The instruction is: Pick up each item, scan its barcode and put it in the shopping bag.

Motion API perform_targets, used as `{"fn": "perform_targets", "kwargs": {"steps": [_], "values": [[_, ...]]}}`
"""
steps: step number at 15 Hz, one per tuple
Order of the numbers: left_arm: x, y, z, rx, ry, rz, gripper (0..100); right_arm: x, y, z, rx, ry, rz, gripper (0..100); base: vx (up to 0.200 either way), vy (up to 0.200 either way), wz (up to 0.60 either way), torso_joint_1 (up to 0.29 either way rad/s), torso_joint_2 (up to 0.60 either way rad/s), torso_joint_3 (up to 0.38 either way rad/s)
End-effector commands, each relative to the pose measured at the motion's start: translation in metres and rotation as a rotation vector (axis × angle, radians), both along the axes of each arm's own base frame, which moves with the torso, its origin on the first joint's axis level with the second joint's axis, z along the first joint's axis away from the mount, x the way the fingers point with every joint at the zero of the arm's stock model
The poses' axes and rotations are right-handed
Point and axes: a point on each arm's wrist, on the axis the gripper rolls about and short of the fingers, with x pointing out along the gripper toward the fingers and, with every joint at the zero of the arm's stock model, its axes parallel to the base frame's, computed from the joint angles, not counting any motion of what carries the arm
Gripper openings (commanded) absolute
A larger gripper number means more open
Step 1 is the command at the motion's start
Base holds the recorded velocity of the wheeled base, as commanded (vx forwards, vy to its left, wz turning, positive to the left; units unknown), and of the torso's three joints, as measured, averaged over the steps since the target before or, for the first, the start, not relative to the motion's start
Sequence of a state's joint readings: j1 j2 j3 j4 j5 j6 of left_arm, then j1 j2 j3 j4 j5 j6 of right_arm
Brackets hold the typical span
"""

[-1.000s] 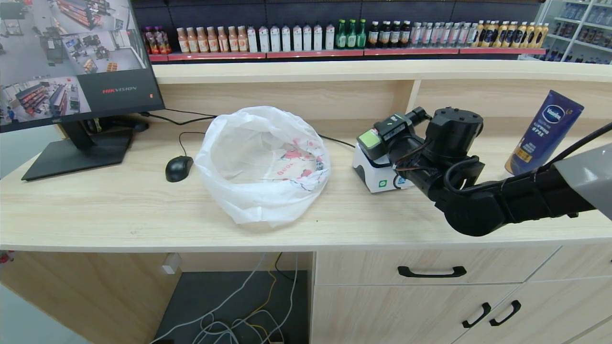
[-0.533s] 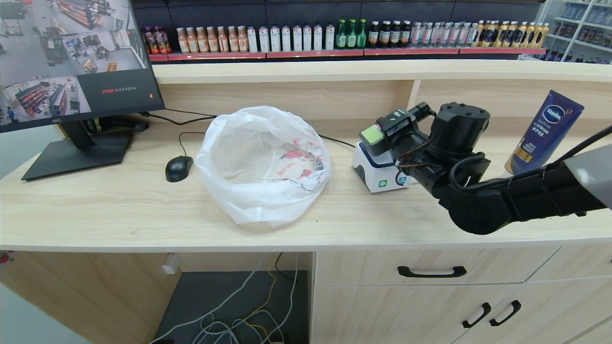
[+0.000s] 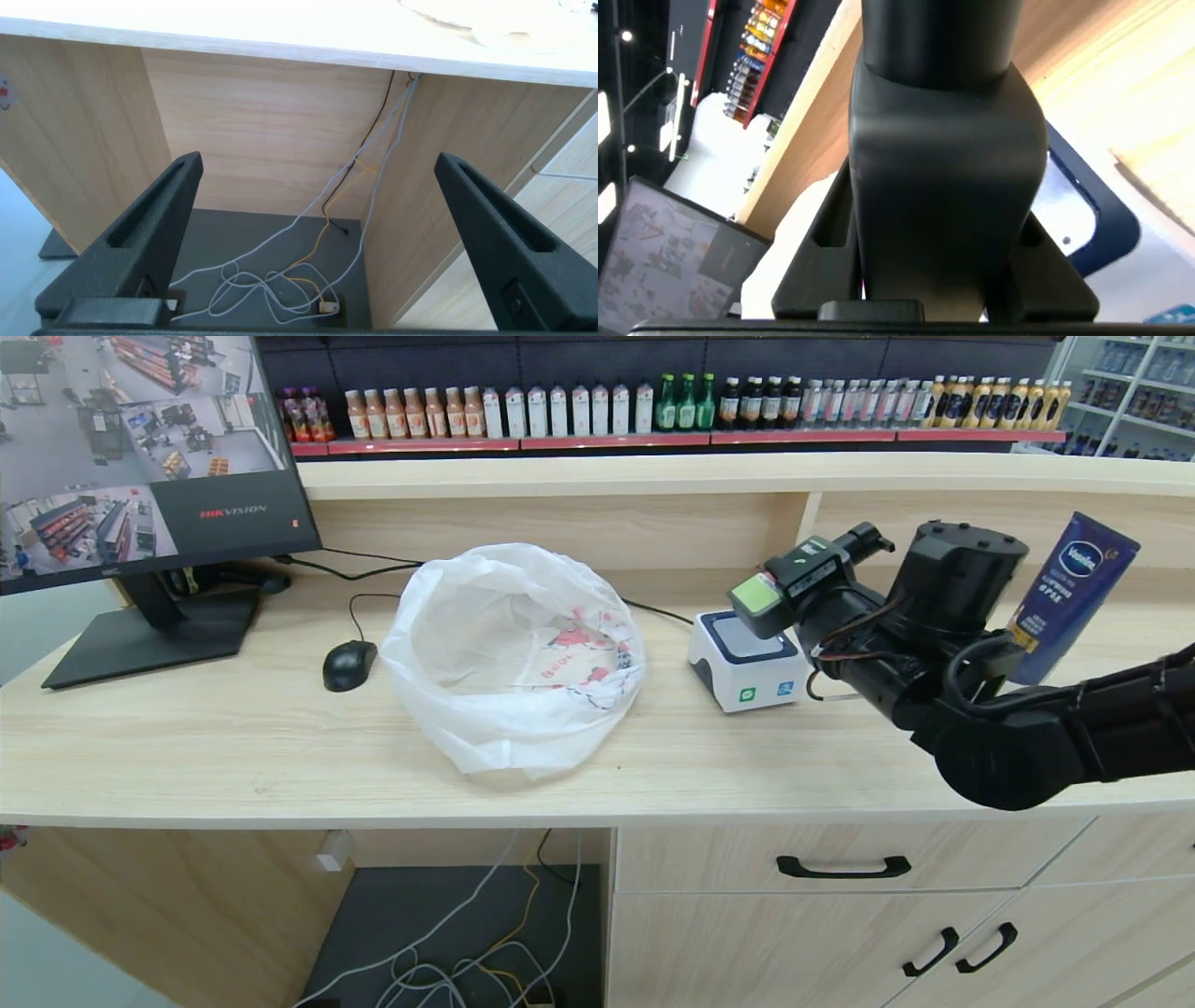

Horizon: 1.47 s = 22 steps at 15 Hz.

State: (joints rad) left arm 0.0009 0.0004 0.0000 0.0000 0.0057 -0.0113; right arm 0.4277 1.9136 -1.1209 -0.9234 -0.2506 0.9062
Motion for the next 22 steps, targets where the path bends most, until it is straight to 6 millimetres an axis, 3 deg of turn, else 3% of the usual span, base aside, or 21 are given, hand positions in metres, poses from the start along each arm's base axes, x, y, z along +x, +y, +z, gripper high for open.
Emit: {"fn": "perform_targets", "kwargs": {"steps": [1, 4, 6, 11, 14, 16, 22], "values": [[0.0, 0.0, 0.0, -0.001, 0.0, 0.001, 100, -0.022, -0.01, 0.017, -0.001, -0.034, -0.017, 0, 0.0, 0.0, 0.0, 0.0, 0.0, 0.0], [0.0, 0.0, 0.0, -0.001, 0.0, 0.001, 100, -0.035, -0.015, 0.022, -0.077, -0.044, -0.101, 0, 0.0, 0.0, 0.0, 0.0, 0.0, 0.0], [0.0, 0.0, 0.0, 0.001, 0.0, 0.001, 100, -0.049, -0.007, 0.032, -0.16, -0.081, -0.131, 0, 0.0, 0.0, 0.0, 0.0, 0.0, 0.0], [0.0, 0.0, 0.0, -0.001, 0.0, 0.001, 100, -0.078, 0.014, 0.057, -0.544, -0.32, -0.164, 0, 0.0, 0.0, 0.0, 0.0, 0.0, 0.0], [0.0, 0.0, 0.0, 0.001, 0.0, 0.001, 100, -0.083, 0.016, 0.055, -0.807, -0.445, -0.175, 0, 0.0, 0.0, 0.0, 0.0, 0.0, 0.0], [0.0, 0.0, 0.0, -0.001, 0.0, 0.001, 100, -0.09, 0.02, 0.038, -0.924, -0.48, -0.194, 0, 0.0, 0.0, 0.0, 0.0, 0.0, 0.0], [0.0, 0.0, 0.0, 0.001, 0.0, 0.0, 100, -0.098, 0.022, 0.016, -0.926, -0.521, -0.204, 0, 0.0, 0.0, 0.0, 0.0, 0.0, 0.0]]}}
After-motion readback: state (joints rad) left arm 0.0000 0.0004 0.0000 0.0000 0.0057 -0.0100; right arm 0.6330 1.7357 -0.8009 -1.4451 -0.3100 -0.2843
